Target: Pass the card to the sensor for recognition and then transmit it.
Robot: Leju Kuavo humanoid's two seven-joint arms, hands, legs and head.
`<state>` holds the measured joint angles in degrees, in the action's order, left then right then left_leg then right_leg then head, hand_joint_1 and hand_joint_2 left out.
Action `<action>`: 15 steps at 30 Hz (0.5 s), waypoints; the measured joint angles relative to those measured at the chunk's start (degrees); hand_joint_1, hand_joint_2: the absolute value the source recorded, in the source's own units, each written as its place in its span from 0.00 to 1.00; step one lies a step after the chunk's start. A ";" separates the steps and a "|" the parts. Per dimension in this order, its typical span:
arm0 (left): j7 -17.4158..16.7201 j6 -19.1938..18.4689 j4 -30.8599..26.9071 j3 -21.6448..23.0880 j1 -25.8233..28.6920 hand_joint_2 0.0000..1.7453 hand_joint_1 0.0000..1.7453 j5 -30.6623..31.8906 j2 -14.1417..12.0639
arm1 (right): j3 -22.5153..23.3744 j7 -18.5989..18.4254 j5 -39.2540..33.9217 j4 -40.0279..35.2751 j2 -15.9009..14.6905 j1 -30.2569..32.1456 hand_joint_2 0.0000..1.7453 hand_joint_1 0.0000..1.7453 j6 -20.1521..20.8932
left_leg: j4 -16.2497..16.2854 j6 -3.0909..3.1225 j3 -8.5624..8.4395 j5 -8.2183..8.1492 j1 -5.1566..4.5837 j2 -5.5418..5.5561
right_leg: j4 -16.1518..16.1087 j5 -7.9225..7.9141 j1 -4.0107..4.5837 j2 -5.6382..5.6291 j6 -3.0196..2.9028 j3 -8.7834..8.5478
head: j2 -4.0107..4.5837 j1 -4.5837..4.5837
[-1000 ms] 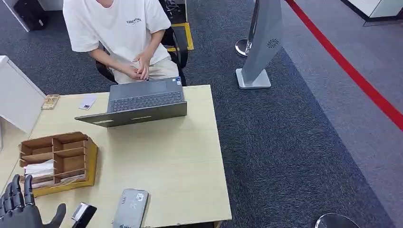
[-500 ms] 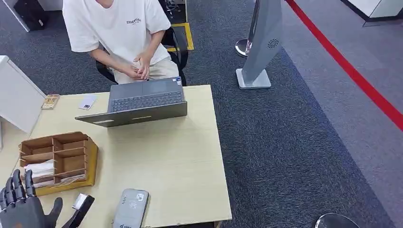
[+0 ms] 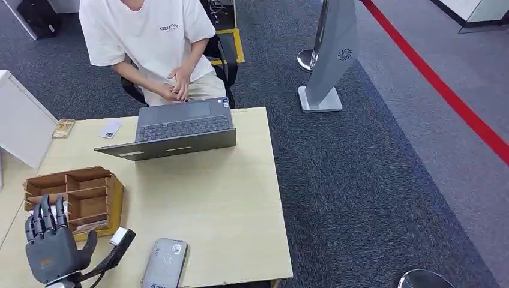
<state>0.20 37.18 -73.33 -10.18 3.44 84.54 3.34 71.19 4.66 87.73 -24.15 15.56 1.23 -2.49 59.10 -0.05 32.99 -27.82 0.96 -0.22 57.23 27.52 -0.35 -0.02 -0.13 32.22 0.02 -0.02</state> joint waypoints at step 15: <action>-4.92 -5.33 1.38 5.05 -0.62 1.00 0.00 0.96 -0.35 | 0.37 0.00 0.53 1.53 -0.13 -0.44 1.00 0.00 -0.70 | 0.00 0.00 0.01 0.00 0.00 0.00 | 0.00 0.00 0.00 0.00 0.00 0.00 | 0.00 0.00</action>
<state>-4.72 31.85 -71.95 -5.14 2.82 85.50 2.99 71.56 4.66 88.26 -22.62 15.43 0.79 -3.19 59.10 -0.05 33.00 -27.82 0.96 -0.21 57.23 27.52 -0.35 -0.02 -0.13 32.23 0.02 -0.02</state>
